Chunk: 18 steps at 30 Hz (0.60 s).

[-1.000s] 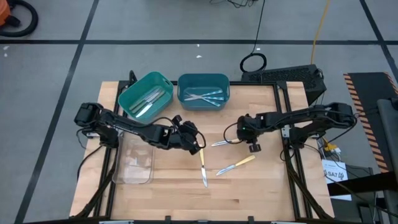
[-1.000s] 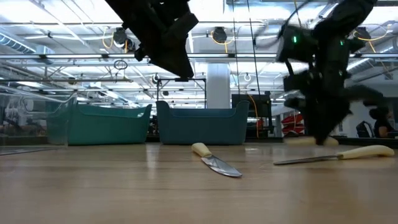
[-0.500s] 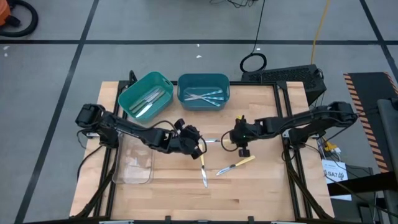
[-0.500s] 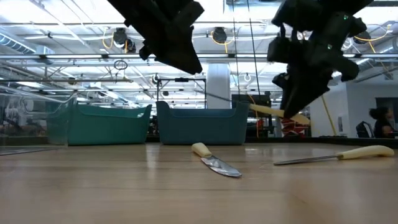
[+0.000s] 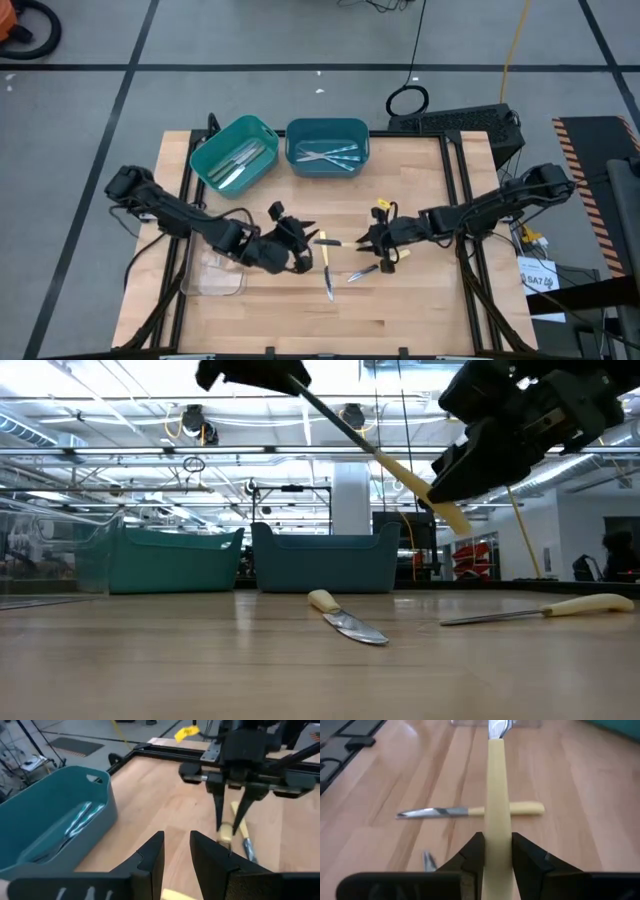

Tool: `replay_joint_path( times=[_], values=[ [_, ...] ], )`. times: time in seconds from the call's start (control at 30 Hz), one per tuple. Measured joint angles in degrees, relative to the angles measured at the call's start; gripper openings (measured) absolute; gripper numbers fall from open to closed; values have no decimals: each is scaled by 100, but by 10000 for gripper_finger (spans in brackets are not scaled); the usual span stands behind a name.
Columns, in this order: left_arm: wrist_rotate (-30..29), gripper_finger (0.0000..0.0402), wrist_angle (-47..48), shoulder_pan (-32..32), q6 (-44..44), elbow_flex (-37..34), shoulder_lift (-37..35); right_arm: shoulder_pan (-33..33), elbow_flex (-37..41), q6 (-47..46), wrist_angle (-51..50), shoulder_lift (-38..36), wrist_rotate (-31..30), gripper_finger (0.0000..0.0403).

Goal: Sort silverware by color (type)
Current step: Put the top right yellow table knife into the transparent bin

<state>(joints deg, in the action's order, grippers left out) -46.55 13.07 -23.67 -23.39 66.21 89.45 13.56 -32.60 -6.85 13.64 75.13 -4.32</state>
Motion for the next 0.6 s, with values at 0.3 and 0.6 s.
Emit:
replay_joint_path(
  times=[0.3,0.6],
  values=[
    [-643,102,-34,-638,24,119,-57,411,7,203,575,0,-482,67],
    [-1106,102,-467,-1218,-647,127,136,736,7,508,1588,0,-469,67]
  ],
)
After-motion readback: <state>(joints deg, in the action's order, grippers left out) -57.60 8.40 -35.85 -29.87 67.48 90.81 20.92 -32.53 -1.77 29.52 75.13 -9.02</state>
